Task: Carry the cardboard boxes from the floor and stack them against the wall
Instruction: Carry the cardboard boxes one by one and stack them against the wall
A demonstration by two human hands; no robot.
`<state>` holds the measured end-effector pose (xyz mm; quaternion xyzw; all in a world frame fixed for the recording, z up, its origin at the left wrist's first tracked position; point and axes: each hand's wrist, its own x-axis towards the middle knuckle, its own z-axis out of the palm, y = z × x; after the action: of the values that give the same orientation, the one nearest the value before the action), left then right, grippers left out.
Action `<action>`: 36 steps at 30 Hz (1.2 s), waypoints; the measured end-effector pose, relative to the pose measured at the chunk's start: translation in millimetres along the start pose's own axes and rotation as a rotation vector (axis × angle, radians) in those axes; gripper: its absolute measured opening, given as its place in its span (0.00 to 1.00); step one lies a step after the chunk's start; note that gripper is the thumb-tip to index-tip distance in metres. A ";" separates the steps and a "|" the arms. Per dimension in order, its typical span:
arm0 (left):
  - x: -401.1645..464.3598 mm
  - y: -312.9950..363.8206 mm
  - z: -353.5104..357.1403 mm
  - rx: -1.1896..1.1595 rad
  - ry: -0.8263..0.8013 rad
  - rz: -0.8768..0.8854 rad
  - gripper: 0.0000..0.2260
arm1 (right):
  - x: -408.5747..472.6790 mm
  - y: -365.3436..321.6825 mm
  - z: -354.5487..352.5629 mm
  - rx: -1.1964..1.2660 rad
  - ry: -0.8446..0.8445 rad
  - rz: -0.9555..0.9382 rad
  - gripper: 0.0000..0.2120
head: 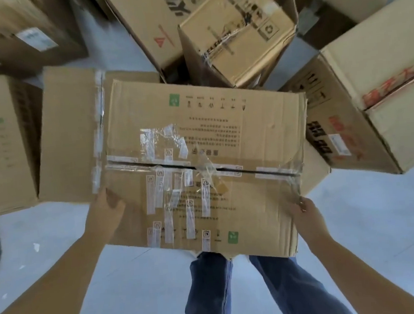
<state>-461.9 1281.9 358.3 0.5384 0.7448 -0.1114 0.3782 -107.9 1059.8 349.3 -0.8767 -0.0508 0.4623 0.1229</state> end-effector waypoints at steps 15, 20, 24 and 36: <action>-36.9 -1.4 -52.7 -0.397 -0.078 -0.191 0.19 | -38.7 -34.0 -69.9 0.075 0.227 -0.112 0.19; -78.6 9.3 -82.9 -0.410 0.039 -0.186 0.17 | -73.3 -77.0 -102.3 -0.072 0.195 -0.156 0.12; -112.4 0.7 -116.7 -0.419 0.089 -0.218 0.20 | -106.5 -103.4 -118.8 -0.159 0.139 -0.217 0.11; -290.3 -42.4 -117.7 -0.787 0.383 -0.411 0.21 | -164.6 -172.8 -163.2 -0.314 -0.038 -0.622 0.09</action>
<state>-512.6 1124.2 627.5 0.2072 0.8775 0.2075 0.3795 -62.7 1165.6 614.5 -0.8187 -0.3881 0.4057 0.1205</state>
